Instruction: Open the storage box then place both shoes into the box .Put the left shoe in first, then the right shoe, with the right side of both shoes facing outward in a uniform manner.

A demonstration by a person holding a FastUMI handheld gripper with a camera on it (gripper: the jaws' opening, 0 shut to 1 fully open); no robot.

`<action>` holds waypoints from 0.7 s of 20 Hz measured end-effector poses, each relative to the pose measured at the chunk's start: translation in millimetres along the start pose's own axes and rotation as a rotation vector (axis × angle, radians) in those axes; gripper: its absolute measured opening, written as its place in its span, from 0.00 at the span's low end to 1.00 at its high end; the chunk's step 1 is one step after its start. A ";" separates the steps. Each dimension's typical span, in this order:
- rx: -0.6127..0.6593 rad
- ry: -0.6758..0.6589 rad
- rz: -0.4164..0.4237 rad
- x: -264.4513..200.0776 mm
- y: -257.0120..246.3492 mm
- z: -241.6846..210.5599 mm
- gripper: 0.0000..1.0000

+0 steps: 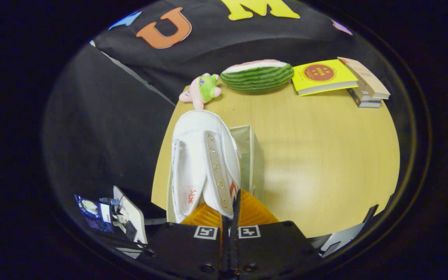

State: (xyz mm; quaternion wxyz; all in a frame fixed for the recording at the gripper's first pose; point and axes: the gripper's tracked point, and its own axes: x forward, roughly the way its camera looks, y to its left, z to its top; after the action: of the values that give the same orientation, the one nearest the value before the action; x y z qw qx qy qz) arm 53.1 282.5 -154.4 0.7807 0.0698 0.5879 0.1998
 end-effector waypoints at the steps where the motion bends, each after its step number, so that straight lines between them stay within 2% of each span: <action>1: -0.002 0.020 -0.018 8.1 0.4 -3.9 0.06; 5: -0.014 0.063 -0.062 29.3 -0.6 -11.1 0.06; 7: -0.030 0.052 -0.070 30.7 -0.5 -8.9 0.17; 8: -0.047 0.034 -0.067 25.7 2.2 -6.1 0.30; 10: -0.080 0.002 -0.088 18.4 -1.5 -1.5 0.34; 11: -0.084 -0.005 -0.086 15.5 -1.0 -1.6 0.39; 12: -0.088 -0.017 -0.086 13.2 -1.1 -2.3 0.49; 14: -0.099 -0.055 -0.087 6.3 -3.8 -0.7 0.55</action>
State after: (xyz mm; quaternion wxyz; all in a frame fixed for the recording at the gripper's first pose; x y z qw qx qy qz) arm 54.7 281.5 -161.5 0.8069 0.0108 0.5583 0.1925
